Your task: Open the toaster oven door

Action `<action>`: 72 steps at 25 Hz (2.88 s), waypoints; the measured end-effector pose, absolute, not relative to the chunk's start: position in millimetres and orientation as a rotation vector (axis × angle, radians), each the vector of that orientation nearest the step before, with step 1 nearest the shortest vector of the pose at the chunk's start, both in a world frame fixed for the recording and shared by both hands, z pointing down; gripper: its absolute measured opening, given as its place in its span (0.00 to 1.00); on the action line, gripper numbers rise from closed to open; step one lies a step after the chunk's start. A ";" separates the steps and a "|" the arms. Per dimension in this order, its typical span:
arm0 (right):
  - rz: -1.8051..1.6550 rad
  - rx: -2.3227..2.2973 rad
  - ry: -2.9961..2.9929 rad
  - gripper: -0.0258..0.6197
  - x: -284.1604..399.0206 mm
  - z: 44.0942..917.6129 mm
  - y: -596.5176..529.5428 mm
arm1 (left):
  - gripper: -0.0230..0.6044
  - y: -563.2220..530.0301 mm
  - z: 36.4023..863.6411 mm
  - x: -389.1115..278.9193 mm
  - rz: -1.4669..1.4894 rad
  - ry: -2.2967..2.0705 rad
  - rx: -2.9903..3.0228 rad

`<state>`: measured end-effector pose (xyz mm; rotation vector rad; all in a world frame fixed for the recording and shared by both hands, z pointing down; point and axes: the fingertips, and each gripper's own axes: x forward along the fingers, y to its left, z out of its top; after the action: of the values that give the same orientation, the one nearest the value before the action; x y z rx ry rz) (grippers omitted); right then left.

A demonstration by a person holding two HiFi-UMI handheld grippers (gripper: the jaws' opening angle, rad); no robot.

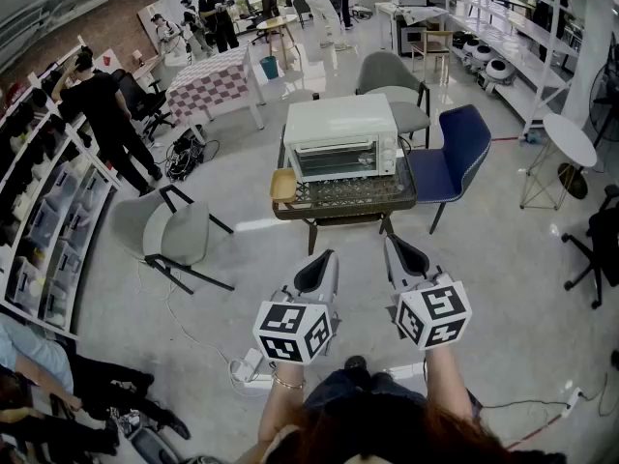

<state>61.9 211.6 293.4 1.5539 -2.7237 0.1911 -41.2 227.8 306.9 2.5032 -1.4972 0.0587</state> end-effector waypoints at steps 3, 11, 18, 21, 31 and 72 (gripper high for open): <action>0.185 1.553 -2.725 0.04 54.7 292.1 212.0 | 0.06 227.4 304.7 -47.0 0.064 -1.498 2.510; 0.182 1.569 -2.742 0.04 42.5 289.3 194.3 | 0.06 203.2 299.6 -58.4 0.071 -1.477 2.558; 0.193 1.624 -2.706 0.04 37.3 294.1 172.8 | 0.06 181.7 296.7 -64.8 0.059 -1.463 2.593; 0.207 1.637 -2.694 0.04 30.0 294.3 164.4 | 0.06 174.4 298.1 -70.7 0.074 -1.445 2.604; 0.229 1.649 -2.680 0.04 21.3 294.2 139.9 | 0.06 148.4 294.6 -75.4 0.037 -1.407 2.606; 0.319 1.509 -2.689 0.04 51.3 324.8 -110.3 | 0.06 -90.4 304.4 -22.0 0.077 -1.459 2.565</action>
<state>51.3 -110.3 324.8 1.5090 -2.6894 0.3186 -22.0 -90.4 304.4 2.5645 -1.4595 0.0765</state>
